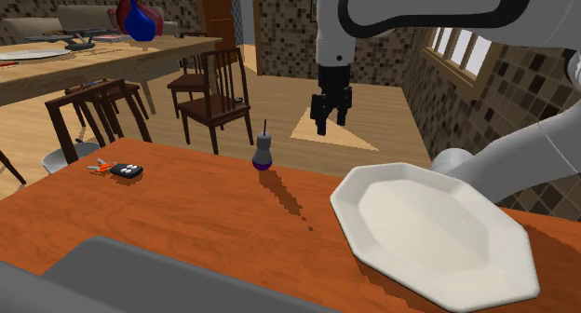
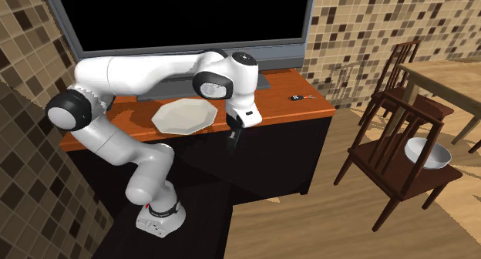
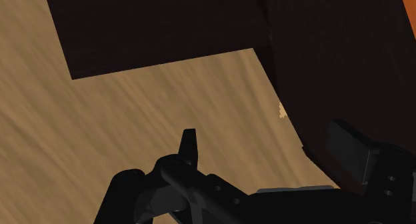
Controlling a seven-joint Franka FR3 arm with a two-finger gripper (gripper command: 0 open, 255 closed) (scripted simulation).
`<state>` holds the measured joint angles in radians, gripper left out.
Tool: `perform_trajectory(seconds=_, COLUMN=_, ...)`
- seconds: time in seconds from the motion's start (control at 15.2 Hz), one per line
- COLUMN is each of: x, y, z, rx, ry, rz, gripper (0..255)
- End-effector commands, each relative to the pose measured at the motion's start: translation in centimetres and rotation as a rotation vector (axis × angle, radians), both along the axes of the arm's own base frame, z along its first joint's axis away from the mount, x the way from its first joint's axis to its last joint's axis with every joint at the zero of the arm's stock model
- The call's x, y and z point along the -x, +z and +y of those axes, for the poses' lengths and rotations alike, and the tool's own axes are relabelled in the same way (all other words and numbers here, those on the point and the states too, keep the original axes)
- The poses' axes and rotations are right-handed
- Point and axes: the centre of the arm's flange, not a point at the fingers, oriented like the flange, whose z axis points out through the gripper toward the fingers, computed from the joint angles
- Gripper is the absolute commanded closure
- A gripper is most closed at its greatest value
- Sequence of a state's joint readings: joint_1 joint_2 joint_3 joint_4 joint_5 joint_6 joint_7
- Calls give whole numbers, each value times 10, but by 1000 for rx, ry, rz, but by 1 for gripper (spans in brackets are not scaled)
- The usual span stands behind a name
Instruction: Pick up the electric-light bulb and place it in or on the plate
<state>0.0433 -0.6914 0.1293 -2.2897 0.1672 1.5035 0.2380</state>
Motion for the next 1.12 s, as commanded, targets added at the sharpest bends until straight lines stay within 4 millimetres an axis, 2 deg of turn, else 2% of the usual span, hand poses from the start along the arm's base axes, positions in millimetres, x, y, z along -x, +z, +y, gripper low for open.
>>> perform_trajectory(seconds=0.0, x=-4, y=9, z=23, rx=-10, ry=12, rz=1, gripper=0)
perform_trajectory(seconds=1.06, x=-58, y=91, z=200, rx=-82, ry=107, rz=0, gripper=0)
